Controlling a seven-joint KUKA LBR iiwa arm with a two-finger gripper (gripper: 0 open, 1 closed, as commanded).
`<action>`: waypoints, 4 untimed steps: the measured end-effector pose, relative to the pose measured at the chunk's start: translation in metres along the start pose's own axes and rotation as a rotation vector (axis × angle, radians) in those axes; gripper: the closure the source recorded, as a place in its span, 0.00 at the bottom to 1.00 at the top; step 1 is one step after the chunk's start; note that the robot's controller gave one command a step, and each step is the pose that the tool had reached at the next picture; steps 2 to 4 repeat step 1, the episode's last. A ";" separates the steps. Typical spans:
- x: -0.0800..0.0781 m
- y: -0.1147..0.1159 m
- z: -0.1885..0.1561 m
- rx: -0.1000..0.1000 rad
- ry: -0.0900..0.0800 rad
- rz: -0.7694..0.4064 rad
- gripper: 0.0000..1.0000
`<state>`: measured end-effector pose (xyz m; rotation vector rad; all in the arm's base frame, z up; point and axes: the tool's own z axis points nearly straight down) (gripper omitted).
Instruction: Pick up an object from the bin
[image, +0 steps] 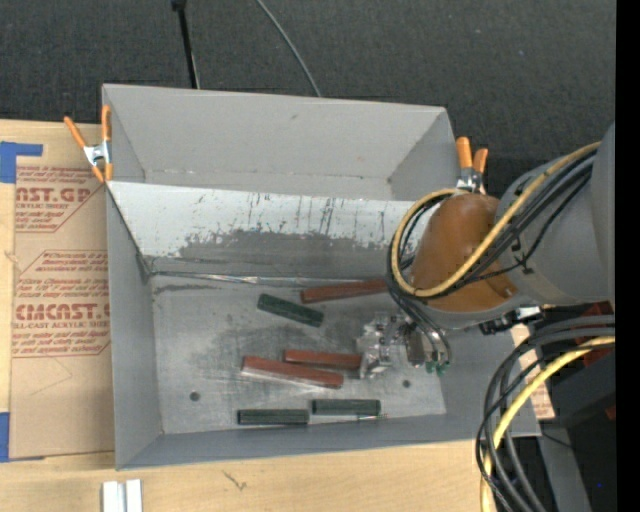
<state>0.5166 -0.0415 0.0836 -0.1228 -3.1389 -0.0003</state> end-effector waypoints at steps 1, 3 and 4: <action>-0.013 0.016 -0.136 -0.001 -0.002 -0.029 1.00; -0.013 0.016 -0.136 -0.001 -0.002 -0.029 1.00; -0.013 0.016 -0.136 -0.001 -0.002 -0.029 1.00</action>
Offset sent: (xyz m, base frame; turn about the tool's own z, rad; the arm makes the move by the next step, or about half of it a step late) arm 0.0000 0.0000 0.0000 0.0000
